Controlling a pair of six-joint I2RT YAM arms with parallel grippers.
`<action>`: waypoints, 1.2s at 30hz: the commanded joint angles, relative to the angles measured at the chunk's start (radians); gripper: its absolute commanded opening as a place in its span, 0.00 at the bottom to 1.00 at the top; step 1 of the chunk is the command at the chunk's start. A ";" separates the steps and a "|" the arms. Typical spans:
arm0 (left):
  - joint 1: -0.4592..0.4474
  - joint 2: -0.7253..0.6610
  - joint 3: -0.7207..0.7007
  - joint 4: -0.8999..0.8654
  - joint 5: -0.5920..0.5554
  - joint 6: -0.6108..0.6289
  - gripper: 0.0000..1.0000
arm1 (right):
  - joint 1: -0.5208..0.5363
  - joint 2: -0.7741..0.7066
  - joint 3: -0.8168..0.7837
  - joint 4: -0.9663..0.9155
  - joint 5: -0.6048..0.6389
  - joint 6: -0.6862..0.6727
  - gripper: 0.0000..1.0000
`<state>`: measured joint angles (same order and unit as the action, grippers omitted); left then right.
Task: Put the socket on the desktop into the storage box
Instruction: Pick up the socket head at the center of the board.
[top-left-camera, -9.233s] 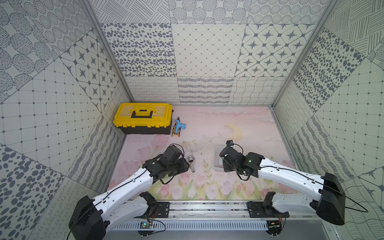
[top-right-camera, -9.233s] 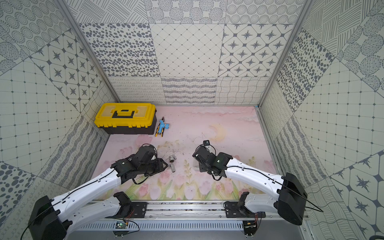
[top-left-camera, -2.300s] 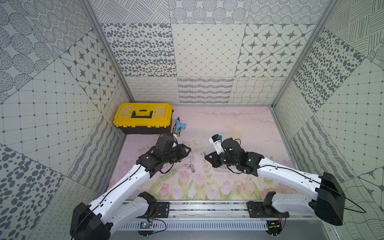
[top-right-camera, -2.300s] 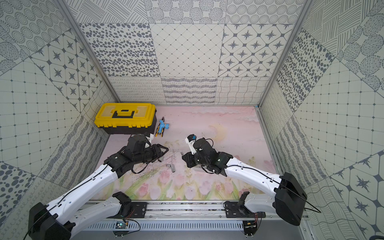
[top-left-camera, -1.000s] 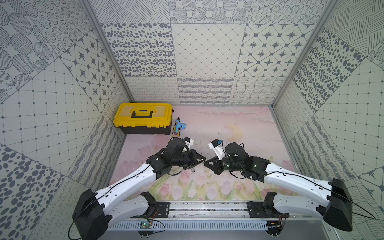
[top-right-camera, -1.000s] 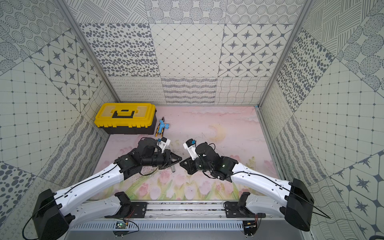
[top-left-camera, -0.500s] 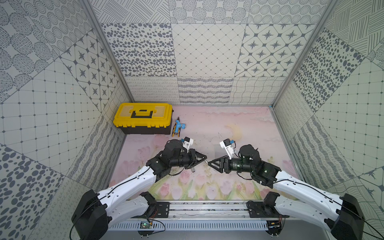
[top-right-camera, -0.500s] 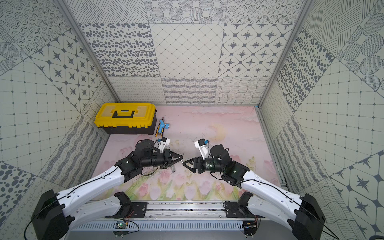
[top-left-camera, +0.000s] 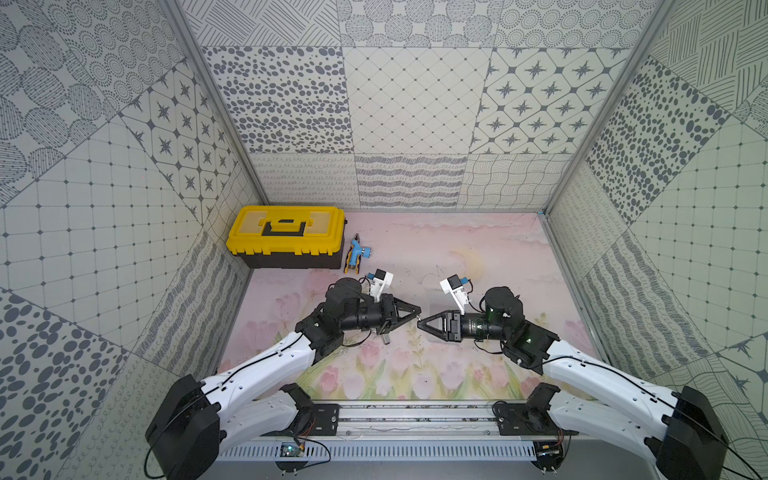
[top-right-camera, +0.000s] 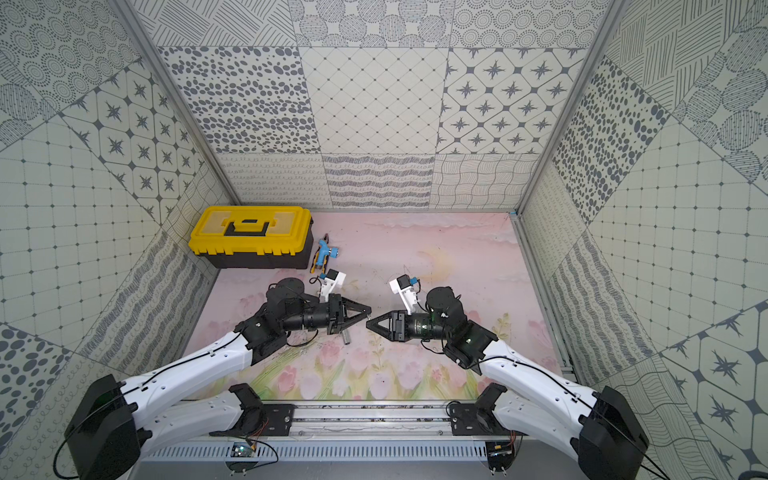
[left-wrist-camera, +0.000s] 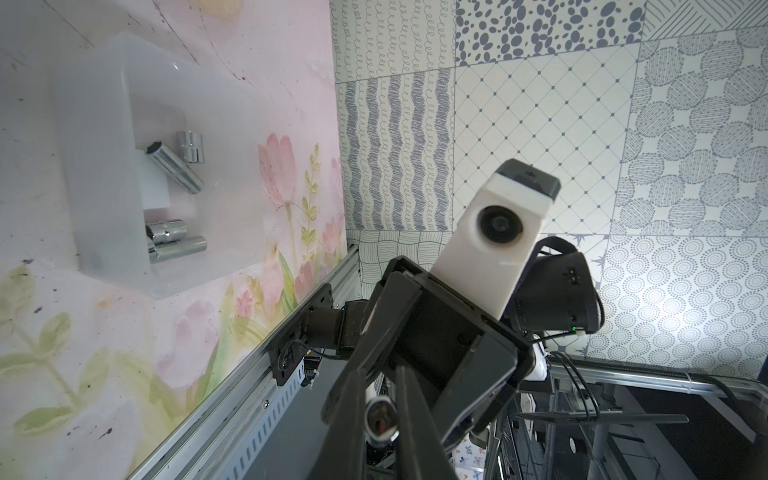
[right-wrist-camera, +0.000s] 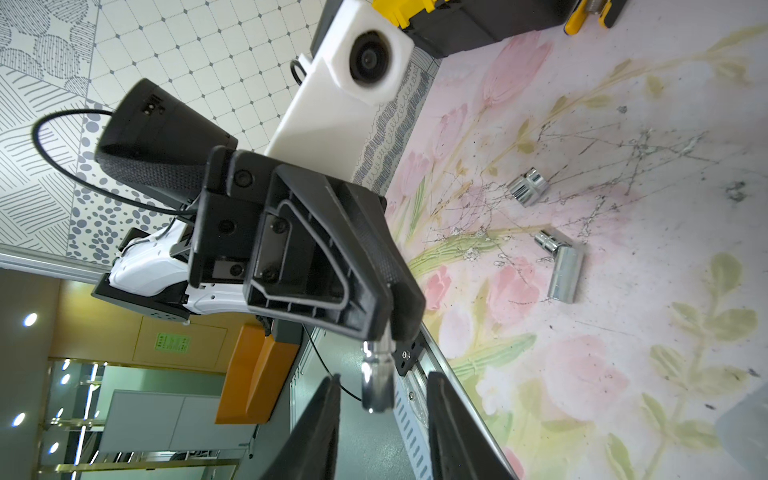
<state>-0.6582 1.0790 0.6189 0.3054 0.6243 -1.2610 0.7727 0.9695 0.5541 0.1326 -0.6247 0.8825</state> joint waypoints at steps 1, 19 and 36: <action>0.002 0.007 0.001 0.142 0.065 -0.023 0.00 | -0.003 0.005 0.030 0.064 -0.021 0.000 0.33; 0.003 0.011 -0.014 0.104 0.068 0.000 0.00 | -0.003 -0.011 0.047 0.016 0.024 -0.013 0.27; 0.005 -0.103 0.055 -0.300 -0.138 0.195 0.61 | 0.003 -0.112 0.143 -0.412 0.317 -0.154 0.00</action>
<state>-0.6567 1.0298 0.6281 0.2260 0.6117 -1.2137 0.7727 0.8948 0.6357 -0.1074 -0.4675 0.8066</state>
